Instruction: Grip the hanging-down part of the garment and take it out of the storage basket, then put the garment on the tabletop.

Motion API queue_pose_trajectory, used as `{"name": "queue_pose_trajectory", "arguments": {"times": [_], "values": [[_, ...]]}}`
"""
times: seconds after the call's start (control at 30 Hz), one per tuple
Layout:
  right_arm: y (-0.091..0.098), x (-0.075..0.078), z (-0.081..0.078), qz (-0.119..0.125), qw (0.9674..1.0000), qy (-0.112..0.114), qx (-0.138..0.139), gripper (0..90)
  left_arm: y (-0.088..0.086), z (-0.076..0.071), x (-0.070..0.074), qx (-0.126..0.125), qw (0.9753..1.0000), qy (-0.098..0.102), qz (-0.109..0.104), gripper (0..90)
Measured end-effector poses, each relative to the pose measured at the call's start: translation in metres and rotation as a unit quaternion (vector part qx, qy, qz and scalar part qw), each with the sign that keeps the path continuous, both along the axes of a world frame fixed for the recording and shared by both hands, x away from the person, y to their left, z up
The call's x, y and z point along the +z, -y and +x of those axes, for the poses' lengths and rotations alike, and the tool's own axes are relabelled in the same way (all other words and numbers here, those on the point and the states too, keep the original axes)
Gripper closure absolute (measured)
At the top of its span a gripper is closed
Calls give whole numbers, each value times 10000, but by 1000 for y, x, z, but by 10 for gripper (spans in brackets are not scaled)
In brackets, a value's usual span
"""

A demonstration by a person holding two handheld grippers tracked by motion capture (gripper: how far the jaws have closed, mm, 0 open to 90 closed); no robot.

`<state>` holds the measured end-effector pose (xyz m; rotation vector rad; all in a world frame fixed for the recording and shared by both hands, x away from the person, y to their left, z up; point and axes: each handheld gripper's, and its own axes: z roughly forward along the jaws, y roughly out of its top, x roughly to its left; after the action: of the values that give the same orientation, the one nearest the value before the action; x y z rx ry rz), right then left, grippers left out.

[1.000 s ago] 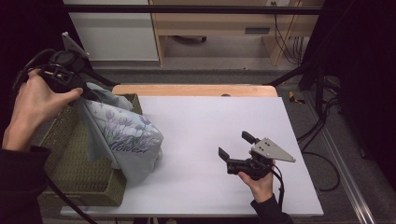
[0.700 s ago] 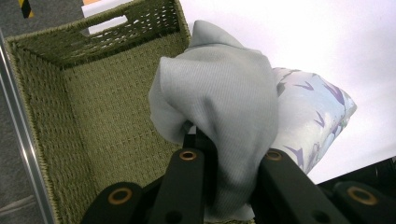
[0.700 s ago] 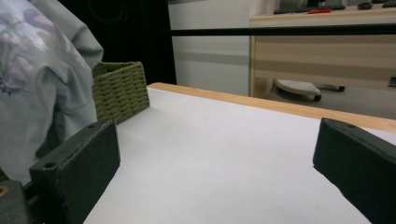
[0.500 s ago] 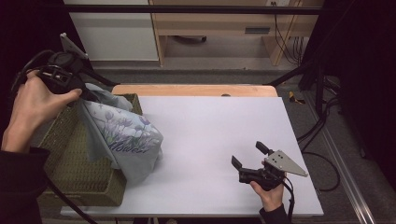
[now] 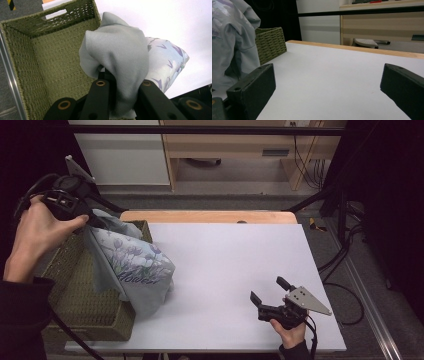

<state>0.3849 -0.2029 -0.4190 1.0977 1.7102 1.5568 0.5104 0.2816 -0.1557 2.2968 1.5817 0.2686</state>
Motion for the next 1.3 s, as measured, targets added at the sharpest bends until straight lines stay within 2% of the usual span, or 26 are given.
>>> {"name": "queue_pose_trajectory", "arguments": {"times": [0.5, 0.8, 0.97, 1.03, 1.07, 1.3], "values": [[2, -3, 0, 1, 10000, -37, -13, 3, 4, -1, 1, -61, 10000, 30, -2, 839], [2, -3, -1, -13, 10000, -38, 69, 3, 17, -2, 3, -196, 9997, 123, -11, 841], [2, -3, -2, -30, 9999, -42, 87, 3, 33, -4, 6, -340, 9993, 120, 41, 842], [2, -3, -2, -6, 10000, -45, 76, 3, 48, -5, 8, -525, 9985, 159, 37, 842], [3, -3, -2, -38, 9999, -5, 106, 3, 48, -5, 8, -525, 9985, 159, 37, 842], [4, -2, -3, 15, 10000, -51, 71, 4, 87, -5, 6, -936, 9955, 148, 82, 842]]}}
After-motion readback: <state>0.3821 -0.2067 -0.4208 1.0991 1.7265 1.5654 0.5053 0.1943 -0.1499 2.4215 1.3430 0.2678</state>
